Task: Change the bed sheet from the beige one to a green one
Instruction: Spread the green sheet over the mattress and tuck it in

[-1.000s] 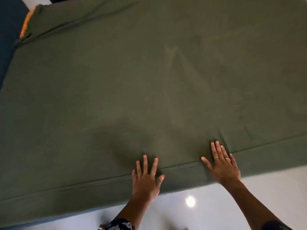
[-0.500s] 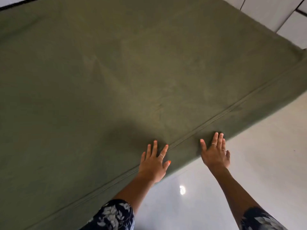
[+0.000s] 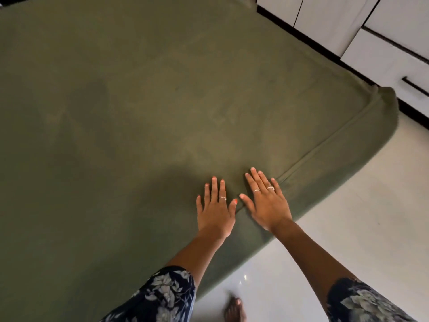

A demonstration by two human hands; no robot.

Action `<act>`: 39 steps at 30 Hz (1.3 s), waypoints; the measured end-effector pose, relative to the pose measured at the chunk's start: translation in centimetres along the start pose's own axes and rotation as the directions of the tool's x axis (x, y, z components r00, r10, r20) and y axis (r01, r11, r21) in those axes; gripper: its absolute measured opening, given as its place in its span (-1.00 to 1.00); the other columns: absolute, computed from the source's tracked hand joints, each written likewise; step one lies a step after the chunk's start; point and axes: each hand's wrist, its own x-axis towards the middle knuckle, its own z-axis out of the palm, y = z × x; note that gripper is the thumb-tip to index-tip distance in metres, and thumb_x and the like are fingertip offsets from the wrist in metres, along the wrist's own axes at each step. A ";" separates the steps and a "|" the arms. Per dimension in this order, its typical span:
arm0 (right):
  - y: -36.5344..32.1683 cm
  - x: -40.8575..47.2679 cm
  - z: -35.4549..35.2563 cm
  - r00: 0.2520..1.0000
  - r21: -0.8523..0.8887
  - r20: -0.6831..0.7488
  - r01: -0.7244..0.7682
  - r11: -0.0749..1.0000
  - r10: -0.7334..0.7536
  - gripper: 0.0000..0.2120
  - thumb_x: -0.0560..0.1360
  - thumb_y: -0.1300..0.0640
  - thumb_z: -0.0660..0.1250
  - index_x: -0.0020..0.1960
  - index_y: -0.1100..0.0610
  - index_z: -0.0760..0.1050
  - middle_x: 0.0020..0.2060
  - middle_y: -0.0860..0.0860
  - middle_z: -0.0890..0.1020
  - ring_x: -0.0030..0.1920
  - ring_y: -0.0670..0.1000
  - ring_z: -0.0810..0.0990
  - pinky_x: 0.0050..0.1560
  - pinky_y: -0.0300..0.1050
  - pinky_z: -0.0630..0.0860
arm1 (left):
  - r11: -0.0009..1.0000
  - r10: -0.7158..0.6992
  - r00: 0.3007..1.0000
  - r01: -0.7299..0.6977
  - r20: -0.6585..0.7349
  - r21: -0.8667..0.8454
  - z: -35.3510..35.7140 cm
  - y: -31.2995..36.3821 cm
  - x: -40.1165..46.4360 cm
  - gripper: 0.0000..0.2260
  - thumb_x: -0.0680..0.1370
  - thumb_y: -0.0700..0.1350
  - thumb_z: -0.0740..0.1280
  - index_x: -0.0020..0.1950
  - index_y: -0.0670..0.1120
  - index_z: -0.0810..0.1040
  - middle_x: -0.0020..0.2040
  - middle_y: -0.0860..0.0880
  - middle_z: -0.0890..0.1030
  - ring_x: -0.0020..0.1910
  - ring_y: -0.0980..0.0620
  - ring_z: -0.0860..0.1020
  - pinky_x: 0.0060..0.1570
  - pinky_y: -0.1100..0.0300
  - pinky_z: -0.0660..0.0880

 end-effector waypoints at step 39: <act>45.2 26.1 -11.5 0.983 0.195 0.013 0.179 0.964 -0.185 -0.39 0.55 -0.24 -0.15 0.54 -0.04 0.10 0.52 -0.06 0.17 0.51 -0.08 0.15 0.47 0.02 0.04 | 0.895 -0.429 0.900 0.412 -0.076 -0.173 2.6 43.0 31.1 -0.36 0.57 0.27 -0.20 0.57 -0.02 -0.19 0.57 0.01 -0.23 0.54 -0.11 -0.23 0.48 -0.11 -0.18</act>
